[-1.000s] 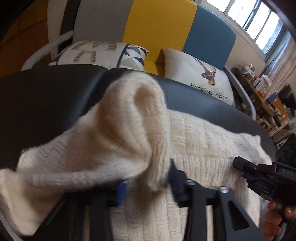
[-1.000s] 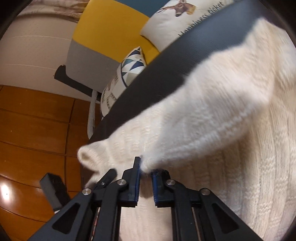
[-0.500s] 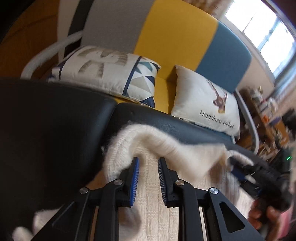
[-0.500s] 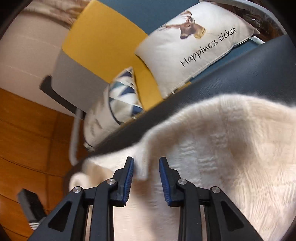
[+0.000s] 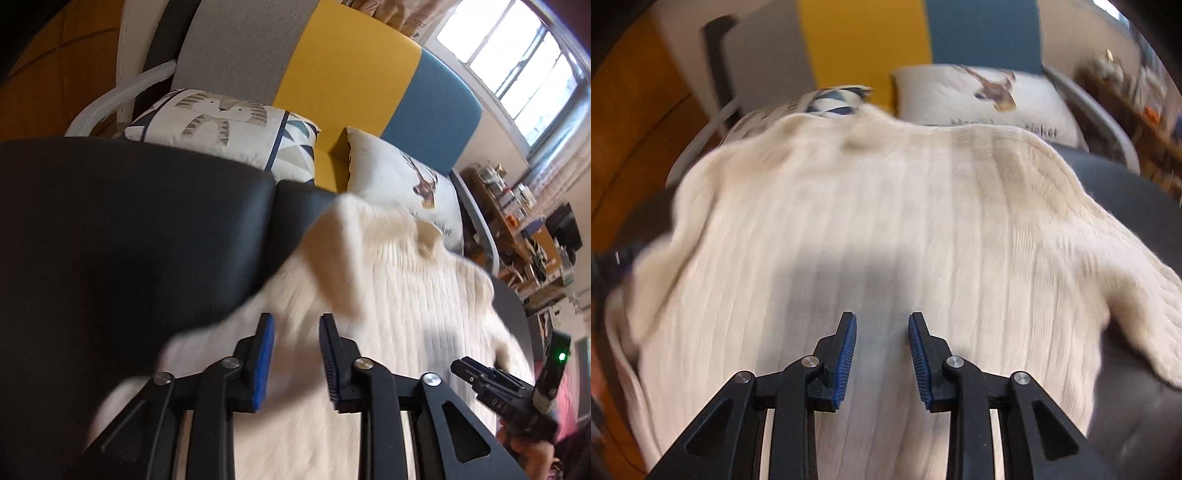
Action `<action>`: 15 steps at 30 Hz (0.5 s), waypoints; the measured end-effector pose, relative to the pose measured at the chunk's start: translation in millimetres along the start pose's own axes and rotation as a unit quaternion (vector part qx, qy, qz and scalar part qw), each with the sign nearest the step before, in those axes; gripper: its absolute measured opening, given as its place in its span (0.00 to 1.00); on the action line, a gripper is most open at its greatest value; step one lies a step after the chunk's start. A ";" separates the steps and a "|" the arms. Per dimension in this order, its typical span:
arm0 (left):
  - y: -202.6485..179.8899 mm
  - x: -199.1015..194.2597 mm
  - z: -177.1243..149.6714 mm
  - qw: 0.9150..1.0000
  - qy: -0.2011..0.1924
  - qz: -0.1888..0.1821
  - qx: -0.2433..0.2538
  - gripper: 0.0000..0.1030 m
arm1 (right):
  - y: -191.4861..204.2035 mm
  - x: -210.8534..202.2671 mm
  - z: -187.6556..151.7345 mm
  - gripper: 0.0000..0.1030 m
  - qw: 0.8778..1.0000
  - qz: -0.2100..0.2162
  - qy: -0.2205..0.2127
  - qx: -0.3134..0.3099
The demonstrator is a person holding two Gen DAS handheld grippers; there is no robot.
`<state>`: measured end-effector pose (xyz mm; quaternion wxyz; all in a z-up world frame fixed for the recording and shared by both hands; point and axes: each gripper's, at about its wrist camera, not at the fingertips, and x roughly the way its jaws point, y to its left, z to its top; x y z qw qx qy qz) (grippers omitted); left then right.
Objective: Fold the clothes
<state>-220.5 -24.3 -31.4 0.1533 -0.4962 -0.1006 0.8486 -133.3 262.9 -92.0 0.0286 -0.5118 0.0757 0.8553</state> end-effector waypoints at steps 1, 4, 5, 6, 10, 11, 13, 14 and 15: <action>5.2 -9.0 -6.6 1.000 -0.002 0.002 0.003 0.28 | 7.6 -5.9 -13.0 0.28 1.000 -0.009 -0.008 -0.010; 27.7 -48.2 -36.8 1.000 -0.027 0.012 0.000 0.38 | 24.5 -23.0 -47.6 0.28 0.999 -0.026 -0.031 -0.019; 34.6 -60.0 -49.2 0.999 -0.037 0.017 -0.006 0.49 | 29.0 -26.1 -55.5 0.28 0.999 -0.023 -0.032 -0.023; 41.5 -71.8 -61.7 0.999 -0.047 0.023 -0.012 0.55 | 35.8 -26.1 -63.4 0.28 0.999 -0.029 -0.032 -0.032; 53.3 -98.5 -112.8 0.998 -0.050 0.035 -0.008 0.61 | 59.1 -29.5 -90.5 0.28 0.990 -0.089 -0.060 -0.091; 48.4 -97.8 -124.5 0.998 -0.044 0.039 0.007 0.62 | 61.4 -30.3 -92.8 0.28 0.989 -0.096 -0.065 -0.095; 31.5 -90.6 -145.0 0.996 -0.041 0.057 0.055 0.63 | 60.7 -30.9 -94.9 0.28 0.989 -0.098 -0.070 -0.086; 23.1 -87.0 -155.3 0.994 -0.040 0.065 0.079 0.65 | 60.1 -31.0 -95.5 0.28 0.989 -0.098 -0.073 -0.083; 14.6 -83.3 -165.5 0.991 -0.038 0.074 0.102 0.66 | 59.2 -31.0 -95.5 0.28 0.989 -0.097 -0.076 -0.081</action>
